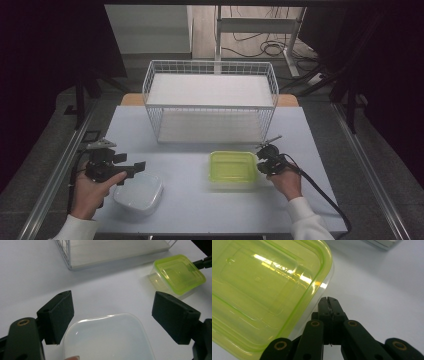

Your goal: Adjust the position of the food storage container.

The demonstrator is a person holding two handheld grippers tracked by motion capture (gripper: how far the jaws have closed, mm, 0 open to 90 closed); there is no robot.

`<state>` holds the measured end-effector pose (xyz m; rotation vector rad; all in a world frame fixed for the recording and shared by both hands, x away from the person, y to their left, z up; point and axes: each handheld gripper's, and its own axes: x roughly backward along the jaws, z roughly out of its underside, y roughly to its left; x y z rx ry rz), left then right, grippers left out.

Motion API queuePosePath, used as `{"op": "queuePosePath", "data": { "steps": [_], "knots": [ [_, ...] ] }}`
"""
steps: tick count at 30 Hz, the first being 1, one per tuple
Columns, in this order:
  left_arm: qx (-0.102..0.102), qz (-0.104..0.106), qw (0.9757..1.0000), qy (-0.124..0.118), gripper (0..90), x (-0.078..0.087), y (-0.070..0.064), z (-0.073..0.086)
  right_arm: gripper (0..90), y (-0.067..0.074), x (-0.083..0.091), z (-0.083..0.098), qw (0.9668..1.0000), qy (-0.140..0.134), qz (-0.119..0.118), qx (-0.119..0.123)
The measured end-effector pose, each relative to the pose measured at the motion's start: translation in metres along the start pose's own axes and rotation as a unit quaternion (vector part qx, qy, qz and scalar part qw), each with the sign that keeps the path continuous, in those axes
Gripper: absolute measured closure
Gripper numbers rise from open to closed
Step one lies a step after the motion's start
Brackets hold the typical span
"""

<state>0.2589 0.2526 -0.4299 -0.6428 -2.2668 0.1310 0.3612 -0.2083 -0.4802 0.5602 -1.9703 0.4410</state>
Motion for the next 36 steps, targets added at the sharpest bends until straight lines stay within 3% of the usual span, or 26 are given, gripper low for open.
{"op": "queuePosePath", "data": {
  "steps": [6, 16, 21, 25, 28, 30, 32, 33, 35, 36],
  "knots": [
    [0.005, 0.005, 1.0000, -0.004, 17.6, 0.000, 0.001, -0.001, 89.2, 0.016, -0.009, -0.012, 0.9998, -0.006, -0.013, 0.011],
    [0.000, 0.010, 0.9999, -0.003, 17.6, 0.000, -0.003, -0.001, 89.2, 0.028, -0.011, -0.017, 0.9991, -0.016, -0.033, 0.021],
    [-0.003, 0.008, 1.0000, 0.002, 17.5, -0.002, -0.004, 0.001, 89.2, 0.030, -0.010, -0.019, 0.9990, -0.015, -0.031, 0.027],
    [-0.002, 0.009, 1.0000, -0.001, 17.5, -0.001, -0.005, 0.001, 89.1, 0.024, -0.004, -0.017, 0.9993, -0.022, -0.008, 0.028],
    [0.000, 0.009, 1.0000, -0.002, 17.5, -0.002, -0.005, 0.000, 88.7, 0.014, 0.010, -0.013, 0.9985, -0.052, 0.011, 0.018],
    [-0.001, 0.010, 1.0000, -0.002, 17.6, -0.002, -0.005, 0.000, 85.9, 0.006, 0.022, -0.007, 0.9971, -0.075, 0.008, 0.003],
    [-0.004, 0.011, 0.9999, -0.001, 17.6, -0.002, -0.006, -0.001, 81.4, 0.001, 0.030, -0.002, 0.9951, -0.097, -0.012, -0.014],
    [-0.004, 0.011, 0.9999, -0.001, 17.6, -0.002, -0.006, -0.001, 81.4, 0.001, 0.030, -0.002, 0.9951, -0.097, -0.012, -0.014],
    [-0.005, 0.010, 0.9999, -0.001, 17.6, -0.002, -0.007, 0.000, 69.3, -0.004, 0.038, 0.002, 0.9914, -0.126, -0.023, -0.026],
    [-0.006, 0.009, 0.9999, -0.003, 17.6, 0.000, -0.007, 0.000, 55.9, -0.008, 0.046, 0.005, 0.9880, -0.146, -0.038, -0.031]
  ]
}}
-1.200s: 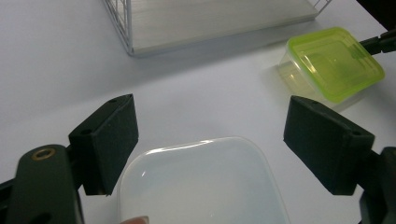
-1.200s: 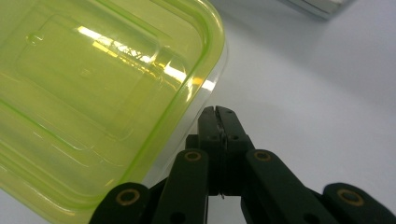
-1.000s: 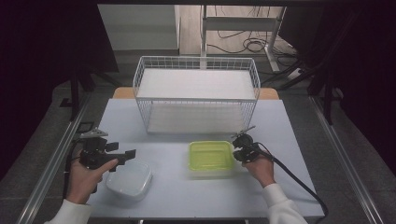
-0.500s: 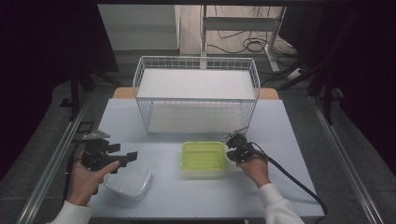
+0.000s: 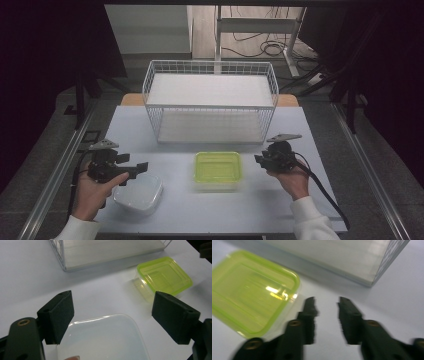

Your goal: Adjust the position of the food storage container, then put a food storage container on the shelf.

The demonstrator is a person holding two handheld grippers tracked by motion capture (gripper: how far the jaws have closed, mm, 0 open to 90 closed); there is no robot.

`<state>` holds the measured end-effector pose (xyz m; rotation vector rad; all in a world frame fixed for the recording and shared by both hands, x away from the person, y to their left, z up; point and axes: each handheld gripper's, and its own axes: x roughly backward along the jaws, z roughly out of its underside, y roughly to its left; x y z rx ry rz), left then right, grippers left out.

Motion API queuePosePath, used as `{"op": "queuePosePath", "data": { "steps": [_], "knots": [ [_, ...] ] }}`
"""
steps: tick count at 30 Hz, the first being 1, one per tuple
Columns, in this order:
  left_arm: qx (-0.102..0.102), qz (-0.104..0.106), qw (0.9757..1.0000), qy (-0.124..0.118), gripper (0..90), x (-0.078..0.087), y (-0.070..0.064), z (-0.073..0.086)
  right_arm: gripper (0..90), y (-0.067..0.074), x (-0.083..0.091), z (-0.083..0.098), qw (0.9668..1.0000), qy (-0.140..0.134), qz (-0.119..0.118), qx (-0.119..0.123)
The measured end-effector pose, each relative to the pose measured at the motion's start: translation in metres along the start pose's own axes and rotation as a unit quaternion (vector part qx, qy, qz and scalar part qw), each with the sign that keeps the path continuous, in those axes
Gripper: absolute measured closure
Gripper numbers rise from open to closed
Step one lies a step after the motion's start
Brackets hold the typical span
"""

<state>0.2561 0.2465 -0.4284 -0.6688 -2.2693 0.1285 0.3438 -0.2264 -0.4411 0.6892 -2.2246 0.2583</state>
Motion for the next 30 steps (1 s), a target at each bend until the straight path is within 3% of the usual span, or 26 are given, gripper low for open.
{"op": "queuePosePath", "data": {
  "steps": [2, 9, 15, 23, 30],
  "knots": [
    [0.001, 0.000, 1.0000, -0.001, 17.6, 0.001, 0.000, 0.000, 44.7, -0.005, 0.006, 0.000, 0.9992, -0.021, -0.024, -0.023],
    [0.011, -0.008, 0.9999, -0.004, 20.5, 0.001, -0.003, 0.000, 32.1, -0.017, 0.015, 0.005, 0.9955, -0.048, -0.054, -0.062],
    [0.016, 0.004, 0.9998, -0.008, 19.7, 0.000, -0.007, -0.001, 30.8, -0.018, 0.019, 0.006, 0.9951, -0.053, -0.058, -0.060],
    [0.013, 0.009, 0.9999, 0.002, 21.0, -0.011, -0.021, -0.005, 31.0, -0.013, 0.014, 0.006, 0.9950, -0.036, -0.071, -0.060],
    [-0.008, 0.023, 0.9997, 0.001, 21.8, -0.008, -0.038, -0.008, 31.1, -0.004, 0.013, 0.002, 0.9953, -0.030, -0.078, -0.050]
  ]
}}
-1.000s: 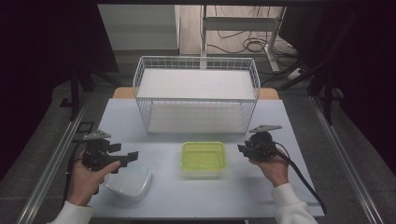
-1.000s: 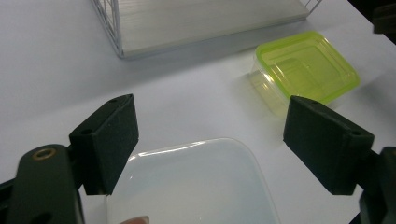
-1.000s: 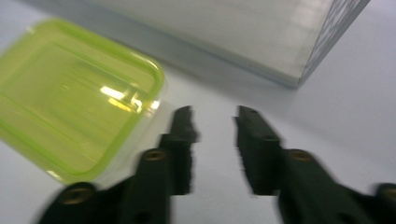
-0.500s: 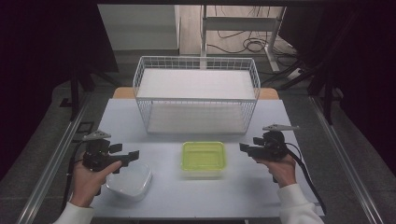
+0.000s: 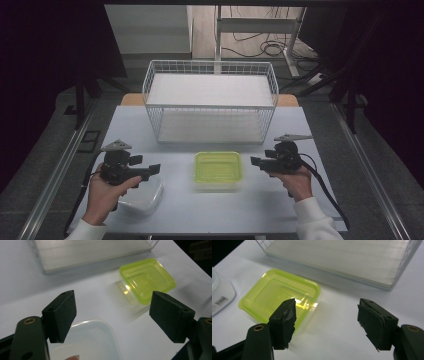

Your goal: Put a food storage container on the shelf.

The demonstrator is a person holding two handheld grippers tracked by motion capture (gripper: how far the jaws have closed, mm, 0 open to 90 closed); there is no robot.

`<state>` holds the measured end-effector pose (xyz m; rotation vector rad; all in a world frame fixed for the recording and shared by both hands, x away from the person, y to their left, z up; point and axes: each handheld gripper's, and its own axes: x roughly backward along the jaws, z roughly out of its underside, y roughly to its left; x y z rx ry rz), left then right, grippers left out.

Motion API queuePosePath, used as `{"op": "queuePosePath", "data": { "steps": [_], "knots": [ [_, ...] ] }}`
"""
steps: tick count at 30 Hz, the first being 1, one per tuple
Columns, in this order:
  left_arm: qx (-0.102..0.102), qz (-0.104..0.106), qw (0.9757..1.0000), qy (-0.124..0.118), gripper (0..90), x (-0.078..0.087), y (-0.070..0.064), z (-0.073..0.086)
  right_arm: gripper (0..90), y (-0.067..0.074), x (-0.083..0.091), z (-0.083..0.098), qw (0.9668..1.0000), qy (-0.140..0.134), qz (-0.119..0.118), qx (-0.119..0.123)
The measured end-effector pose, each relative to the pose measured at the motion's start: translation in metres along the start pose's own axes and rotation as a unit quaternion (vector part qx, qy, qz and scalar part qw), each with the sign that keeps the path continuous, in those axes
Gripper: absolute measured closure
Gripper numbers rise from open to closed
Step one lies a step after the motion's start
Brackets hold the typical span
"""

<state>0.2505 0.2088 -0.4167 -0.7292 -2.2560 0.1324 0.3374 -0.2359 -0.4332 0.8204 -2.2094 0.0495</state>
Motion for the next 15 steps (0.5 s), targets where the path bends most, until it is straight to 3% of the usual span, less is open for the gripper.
{"op": "queuePosePath", "data": {
  "steps": [4, 7, 10, 15],
  "knots": [
    [-0.001, 0.017, 0.9999, 0.002, 22.6, -0.003, -0.008, -0.004, 31.1, 0.003, -0.003, -0.002, 1.0000, 0.002, -0.005, 0.004],
    [-0.002, 0.015, 0.9998, 0.014, 23.2, -0.012, -0.012, -0.005, 31.1, 0.006, -0.006, -0.001, 0.9999, 0.010, -0.004, 0.009],
    [0.011, 0.012, 0.9995, 0.026, 25.3, -0.020, -0.013, -0.006, 31.1, 0.006, -0.008, -0.001, 0.9999, 0.012, -0.006, 0.006],
    [0.035, 0.035, 0.9984, 0.027, 26.4, -0.026, -0.021, -0.010, 31.1, 0.007, -0.010, -0.001, 0.9998, 0.017, -0.012, 0.006]
  ]
}}
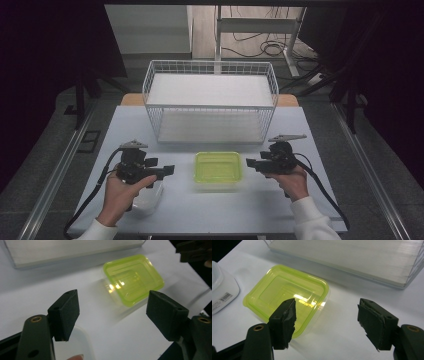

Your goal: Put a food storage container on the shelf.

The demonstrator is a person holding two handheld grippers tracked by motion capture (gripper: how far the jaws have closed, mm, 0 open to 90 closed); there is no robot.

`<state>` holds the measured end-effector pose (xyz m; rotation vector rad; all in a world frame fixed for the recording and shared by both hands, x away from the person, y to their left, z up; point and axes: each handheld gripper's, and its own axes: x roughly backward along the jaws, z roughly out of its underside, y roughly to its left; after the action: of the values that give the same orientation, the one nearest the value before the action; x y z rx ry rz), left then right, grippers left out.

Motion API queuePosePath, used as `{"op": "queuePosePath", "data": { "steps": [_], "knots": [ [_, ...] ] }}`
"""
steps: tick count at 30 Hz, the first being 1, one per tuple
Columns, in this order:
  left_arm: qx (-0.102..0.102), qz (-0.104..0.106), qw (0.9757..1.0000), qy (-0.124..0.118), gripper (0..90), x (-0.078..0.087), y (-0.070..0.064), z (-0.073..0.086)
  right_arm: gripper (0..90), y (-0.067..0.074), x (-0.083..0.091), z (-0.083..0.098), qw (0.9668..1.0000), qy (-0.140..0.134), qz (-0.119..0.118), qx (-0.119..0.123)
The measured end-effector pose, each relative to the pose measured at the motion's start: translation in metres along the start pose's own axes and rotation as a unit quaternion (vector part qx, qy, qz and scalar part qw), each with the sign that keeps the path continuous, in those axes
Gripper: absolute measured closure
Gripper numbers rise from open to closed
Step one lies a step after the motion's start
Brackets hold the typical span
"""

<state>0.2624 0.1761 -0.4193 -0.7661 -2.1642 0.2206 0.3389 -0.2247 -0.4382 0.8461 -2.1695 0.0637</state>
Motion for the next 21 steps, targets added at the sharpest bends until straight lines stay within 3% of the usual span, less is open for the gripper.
{"op": "queuePosePath", "data": {
  "steps": [10, 14, 21],
  "knots": [
    [0.017, 0.016, 0.9996, 0.018, 28.5, -0.027, -0.016, -0.017, 31.2, 0.001, -0.002, -0.002, 0.9999, 0.008, -0.007, 0.007],
    [0.034, 0.050, 0.9979, 0.021, 29.1, -0.035, -0.017, -0.019, 31.5, 0.000, -0.007, -0.004, 0.9999, 0.008, -0.011, 0.005],
    [0.037, 0.029, 0.9980, 0.042, 33.0, -0.060, -0.013, -0.024, 31.5, 0.002, -0.014, -0.002, 0.9997, 0.019, -0.013, 0.008]
  ]
}}
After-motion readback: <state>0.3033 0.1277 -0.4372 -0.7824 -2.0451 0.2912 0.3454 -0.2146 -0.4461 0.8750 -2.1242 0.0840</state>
